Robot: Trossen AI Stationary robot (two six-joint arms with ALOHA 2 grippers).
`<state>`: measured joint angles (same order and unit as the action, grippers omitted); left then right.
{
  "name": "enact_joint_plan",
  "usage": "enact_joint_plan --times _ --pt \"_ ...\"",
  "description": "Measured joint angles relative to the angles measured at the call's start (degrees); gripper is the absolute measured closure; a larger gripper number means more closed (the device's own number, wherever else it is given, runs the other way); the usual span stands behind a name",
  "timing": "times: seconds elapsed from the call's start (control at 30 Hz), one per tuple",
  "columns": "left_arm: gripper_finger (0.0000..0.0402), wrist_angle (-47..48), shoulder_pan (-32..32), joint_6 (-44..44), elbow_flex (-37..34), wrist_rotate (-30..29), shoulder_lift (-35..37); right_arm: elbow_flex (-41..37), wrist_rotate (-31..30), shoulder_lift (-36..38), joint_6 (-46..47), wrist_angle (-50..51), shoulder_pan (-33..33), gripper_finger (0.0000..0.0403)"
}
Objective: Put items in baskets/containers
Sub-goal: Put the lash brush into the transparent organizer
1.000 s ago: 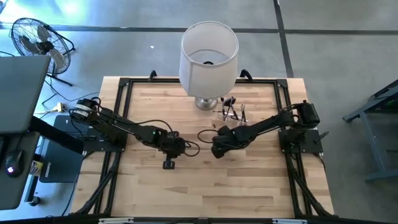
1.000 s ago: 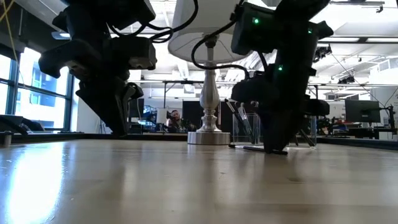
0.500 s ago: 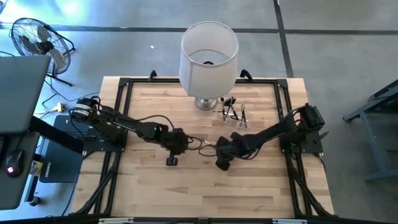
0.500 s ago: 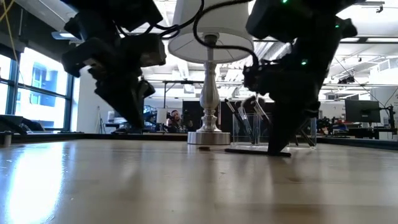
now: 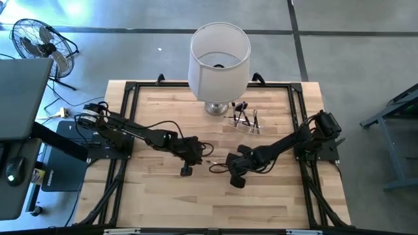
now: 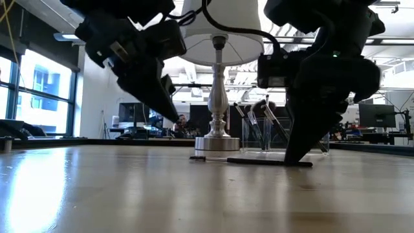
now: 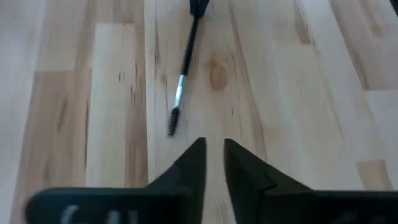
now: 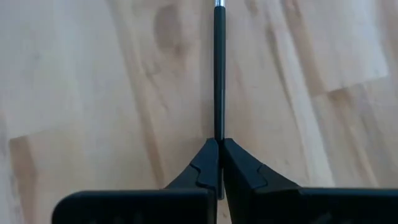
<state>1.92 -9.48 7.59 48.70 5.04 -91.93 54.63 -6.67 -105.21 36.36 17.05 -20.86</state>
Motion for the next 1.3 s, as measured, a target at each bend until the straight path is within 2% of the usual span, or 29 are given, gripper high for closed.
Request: enact_joint_plan --times 0.17,0.27,0.5,0.77,0.9,1.13,1.3 --pt "0.0291 -4.92 -1.06 1.65 0.14 -0.19 -2.96 -0.05 1.54 -0.07 -2.82 -2.01 -0.02 0.0398" --pt "0.0269 -4.75 -2.17 1.51 0.02 -2.0 -5.47 -0.06 1.94 -0.07 -4.45 -2.76 -0.02 0.0397" --pt "0.0264 -5.49 -2.99 -0.06 3.92 -6.95 -11.7 -0.04 2.09 -0.07 -5.75 -3.4 -0.03 0.0397" --pt "0.0263 2.74 -3.04 -2.43 9.55 -8.5 -16.6 -0.02 1.25 -0.09 -5.36 -3.58 -0.04 0.04" --pt "0.0282 6.76 -3.32 -4.6 11.39 -8.94 -18.4 -0.02 1.06 -0.09 -5.36 -3.65 -0.04 0.0391" --pt "0.0389 11.7 -3.38 -5.81 12.57 -8.85 -18.74 -0.02 -1.02 -0.11 -2.91 -3.67 -0.08 0.0386" --pt "0.0396 11.76 -3.38 -5.61 12.51 -9.19 -18.76 -0.02 -1.26 0.14 -2.71 -3.67 -0.04 0.0387"
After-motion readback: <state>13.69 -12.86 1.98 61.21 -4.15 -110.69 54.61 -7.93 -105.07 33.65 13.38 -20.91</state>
